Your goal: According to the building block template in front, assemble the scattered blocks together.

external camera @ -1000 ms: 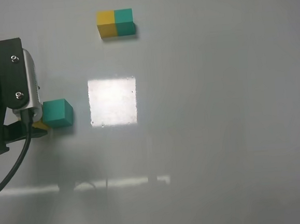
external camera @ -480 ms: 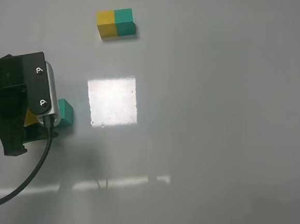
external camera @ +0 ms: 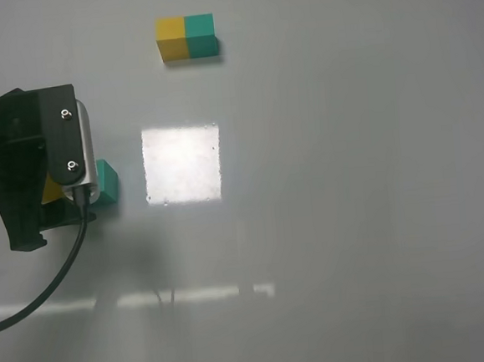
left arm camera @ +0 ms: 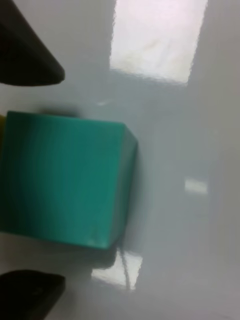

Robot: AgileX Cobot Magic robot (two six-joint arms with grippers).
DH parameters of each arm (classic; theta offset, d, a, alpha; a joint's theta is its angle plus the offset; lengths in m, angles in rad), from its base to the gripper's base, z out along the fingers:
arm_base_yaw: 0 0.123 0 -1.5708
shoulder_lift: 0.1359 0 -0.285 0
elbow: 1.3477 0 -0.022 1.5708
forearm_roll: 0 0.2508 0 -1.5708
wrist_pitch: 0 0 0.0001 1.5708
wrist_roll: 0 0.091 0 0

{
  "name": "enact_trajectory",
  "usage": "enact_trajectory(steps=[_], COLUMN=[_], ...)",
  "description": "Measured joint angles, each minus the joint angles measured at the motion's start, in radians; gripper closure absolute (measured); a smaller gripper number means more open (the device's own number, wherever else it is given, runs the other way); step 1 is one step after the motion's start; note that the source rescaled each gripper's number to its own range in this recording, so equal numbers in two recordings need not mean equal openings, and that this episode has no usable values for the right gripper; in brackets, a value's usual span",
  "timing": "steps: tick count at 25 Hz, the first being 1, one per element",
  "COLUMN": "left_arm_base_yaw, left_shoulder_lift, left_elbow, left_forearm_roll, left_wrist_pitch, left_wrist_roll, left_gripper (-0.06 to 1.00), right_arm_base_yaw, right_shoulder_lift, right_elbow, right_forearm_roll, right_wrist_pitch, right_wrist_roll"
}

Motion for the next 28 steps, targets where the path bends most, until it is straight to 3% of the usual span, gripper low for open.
enact_trajectory(steps=[4, 6, 9, 13, 28], left_arm_base_yaw=[0.000, 0.000, 0.000, 0.000, 0.000], left_shoulder_lift=[0.000, 0.002, 0.007, 0.008, 0.008], left_elbow=[0.000, 0.000, 0.000, -0.001, -0.001], left_forearm_roll=[0.000, 0.000, 0.000, 0.003, 0.002], left_wrist_pitch=[0.000, 0.004, 0.014, 0.013, 0.014], left_wrist_roll=[0.000, 0.000, 0.000, 0.000, 0.000], left_gripper=[0.24, 0.30, 0.51, 0.91, 0.93], right_arm_base_yaw=[0.000, 0.000, 0.000, 0.000, 0.000], right_shoulder_lift=[0.000, 0.000, 0.000, 0.000, 0.000], right_elbow=[0.000, 0.000, 0.000, 0.000, 0.000], right_forearm_roll=[0.000, 0.000, 0.000, 0.000, 0.000], right_wrist_pitch=[0.000, 0.000, 0.000, 0.000, 0.000], right_wrist_roll=[0.000, 0.000, 0.000, 0.000, 0.000])
